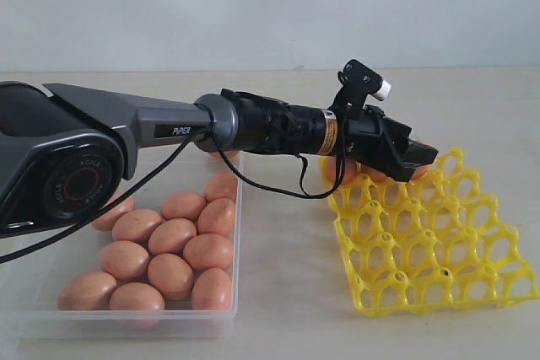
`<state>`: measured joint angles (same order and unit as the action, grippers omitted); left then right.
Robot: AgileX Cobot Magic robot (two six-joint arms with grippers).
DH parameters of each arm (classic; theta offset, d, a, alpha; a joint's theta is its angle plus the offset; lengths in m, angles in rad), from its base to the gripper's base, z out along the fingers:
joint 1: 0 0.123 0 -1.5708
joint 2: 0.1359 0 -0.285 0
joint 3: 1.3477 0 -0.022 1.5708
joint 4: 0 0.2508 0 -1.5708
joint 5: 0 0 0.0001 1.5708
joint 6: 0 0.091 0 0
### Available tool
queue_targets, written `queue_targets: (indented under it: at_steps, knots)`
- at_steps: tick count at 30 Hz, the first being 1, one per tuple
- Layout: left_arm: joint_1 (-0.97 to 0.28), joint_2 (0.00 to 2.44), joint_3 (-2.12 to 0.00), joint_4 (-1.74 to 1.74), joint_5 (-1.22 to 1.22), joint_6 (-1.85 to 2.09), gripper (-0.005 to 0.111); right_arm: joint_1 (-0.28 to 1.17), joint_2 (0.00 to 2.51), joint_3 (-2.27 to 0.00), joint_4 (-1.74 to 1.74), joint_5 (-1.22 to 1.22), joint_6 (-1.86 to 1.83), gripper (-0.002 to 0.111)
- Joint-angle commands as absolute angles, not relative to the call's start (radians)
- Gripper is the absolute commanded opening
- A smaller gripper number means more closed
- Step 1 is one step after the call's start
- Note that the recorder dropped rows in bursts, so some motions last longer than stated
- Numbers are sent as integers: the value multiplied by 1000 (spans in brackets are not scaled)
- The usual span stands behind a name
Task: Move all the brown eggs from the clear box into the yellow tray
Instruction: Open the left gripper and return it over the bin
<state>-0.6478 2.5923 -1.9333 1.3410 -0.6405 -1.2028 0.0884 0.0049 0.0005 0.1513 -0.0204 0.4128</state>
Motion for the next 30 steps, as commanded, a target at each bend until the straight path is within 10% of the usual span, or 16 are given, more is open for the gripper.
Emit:
queue_targets:
  at_steps: [1,15,22,30]
  knots:
    - [-648,2591,-1929,1343,-631,-1212,57,91,0,0,147,-27,409,0]
    - [-648,2538,-2008,1325,-685,-1223,56,91,0,0,147,-27,409,0]
    - [-638,2427,-2008,1541,-740,-1447,6,91,0,0,147,-27,409,0]
    - [-615,2218,-1952,1744,-782,-1786,4,91,0,0,147,-27,409,0]
